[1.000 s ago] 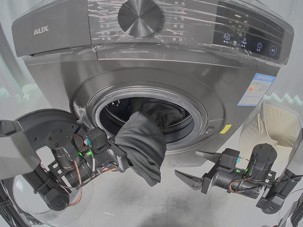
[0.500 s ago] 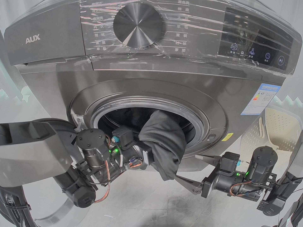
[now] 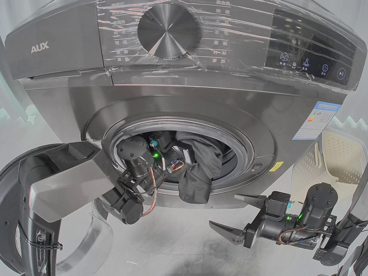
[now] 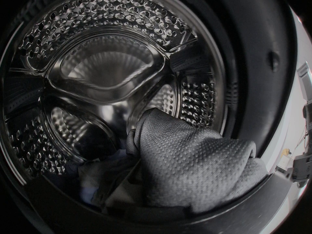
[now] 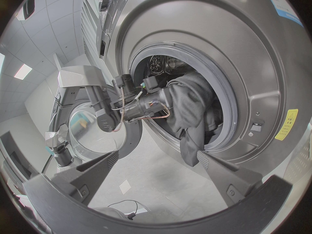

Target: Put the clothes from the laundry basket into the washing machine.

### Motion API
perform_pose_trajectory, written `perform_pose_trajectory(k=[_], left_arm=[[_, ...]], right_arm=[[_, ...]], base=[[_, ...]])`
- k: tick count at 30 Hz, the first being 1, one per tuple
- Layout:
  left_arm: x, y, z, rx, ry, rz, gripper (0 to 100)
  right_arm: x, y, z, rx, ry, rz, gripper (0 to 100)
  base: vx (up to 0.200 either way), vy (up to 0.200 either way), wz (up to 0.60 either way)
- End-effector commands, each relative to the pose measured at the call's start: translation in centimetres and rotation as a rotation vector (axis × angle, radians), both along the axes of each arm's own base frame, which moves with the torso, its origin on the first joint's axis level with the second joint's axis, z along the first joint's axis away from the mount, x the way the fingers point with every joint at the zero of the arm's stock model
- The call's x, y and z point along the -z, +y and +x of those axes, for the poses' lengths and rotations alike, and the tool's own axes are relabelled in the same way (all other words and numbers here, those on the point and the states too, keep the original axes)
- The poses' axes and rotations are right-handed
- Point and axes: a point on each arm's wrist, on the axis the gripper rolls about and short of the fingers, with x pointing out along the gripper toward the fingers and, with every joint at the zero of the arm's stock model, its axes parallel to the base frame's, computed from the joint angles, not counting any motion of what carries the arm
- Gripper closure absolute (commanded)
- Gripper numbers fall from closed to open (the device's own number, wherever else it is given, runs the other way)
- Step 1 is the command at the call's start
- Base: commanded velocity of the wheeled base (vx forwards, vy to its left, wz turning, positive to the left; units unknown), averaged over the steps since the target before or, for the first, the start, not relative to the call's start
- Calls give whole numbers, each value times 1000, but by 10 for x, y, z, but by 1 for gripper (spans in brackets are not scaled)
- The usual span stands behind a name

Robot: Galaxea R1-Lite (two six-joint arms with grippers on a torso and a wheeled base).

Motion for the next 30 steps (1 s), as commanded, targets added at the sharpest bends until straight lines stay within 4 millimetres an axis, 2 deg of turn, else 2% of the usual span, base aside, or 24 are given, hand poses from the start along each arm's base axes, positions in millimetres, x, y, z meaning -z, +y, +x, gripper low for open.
perform_pose_trajectory(k=[1,6,12,21,26,30], left_arm=[[20,-4,29,-37,-15,-14,100],[26,-6,44,-49,-17,-18,100],[20,-16,54,-36,-1,-36,100],[4,-24,103,-121,-50,-87,100],[-3,-24,113,-157,-81,-118,100],[-6,-24,113,-169,-88,-126,100]], right_arm=[[1,1,-2,-9,4,-2,0],[2,2,-2,-12,7,-3,0],[3,3,-2,-13,9,-5,0],[6,4,-3,-19,20,-14,0],[6,3,-4,-17,21,-15,0],[6,3,-4,-19,21,-15,0]], base=[[0,0,0],[0,0,0],[0,0,0],[0,0,0],[0,0,0],[0,0,0]])
